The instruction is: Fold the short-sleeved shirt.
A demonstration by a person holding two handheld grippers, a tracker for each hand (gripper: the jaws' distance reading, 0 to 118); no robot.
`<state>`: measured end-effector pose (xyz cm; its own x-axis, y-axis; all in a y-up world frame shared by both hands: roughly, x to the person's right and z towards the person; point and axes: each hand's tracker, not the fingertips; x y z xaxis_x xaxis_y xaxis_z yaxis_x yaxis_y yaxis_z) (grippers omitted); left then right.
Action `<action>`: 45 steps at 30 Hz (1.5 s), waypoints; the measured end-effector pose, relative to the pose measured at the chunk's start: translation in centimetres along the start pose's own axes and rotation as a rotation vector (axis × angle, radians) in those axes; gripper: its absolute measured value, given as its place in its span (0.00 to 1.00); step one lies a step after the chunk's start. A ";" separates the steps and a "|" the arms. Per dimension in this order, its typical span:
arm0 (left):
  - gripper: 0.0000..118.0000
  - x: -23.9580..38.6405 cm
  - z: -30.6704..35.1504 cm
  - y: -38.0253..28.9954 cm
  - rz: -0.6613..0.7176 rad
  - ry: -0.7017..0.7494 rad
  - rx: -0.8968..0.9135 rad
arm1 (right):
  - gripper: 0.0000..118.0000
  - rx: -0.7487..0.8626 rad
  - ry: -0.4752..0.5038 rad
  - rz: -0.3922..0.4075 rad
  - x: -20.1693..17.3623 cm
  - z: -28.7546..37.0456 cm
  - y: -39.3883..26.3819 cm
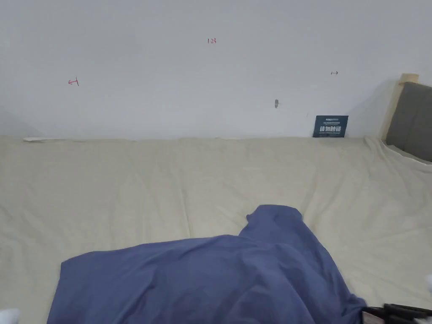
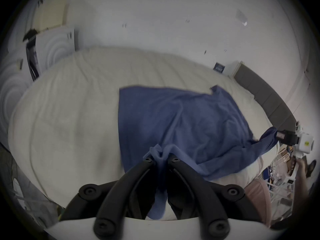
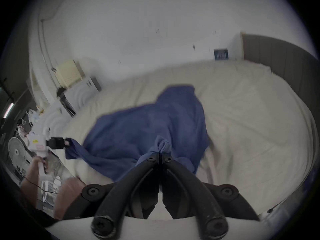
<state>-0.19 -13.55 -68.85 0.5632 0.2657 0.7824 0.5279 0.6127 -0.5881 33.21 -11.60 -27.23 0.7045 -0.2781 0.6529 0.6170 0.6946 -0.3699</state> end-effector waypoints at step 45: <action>0.57 -6.8 -10.6 19.8 0.121 0.056 -0.042 | 0.00 0.268 0.151 -0.067 -6.1 -0.6 0.2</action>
<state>13.20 -11.06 -87.97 0.6588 0.2931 0.6929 0.4793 0.5464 -0.6868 29.26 -10.15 -31.68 0.7219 -0.4102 0.5573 0.5634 0.8160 -0.1292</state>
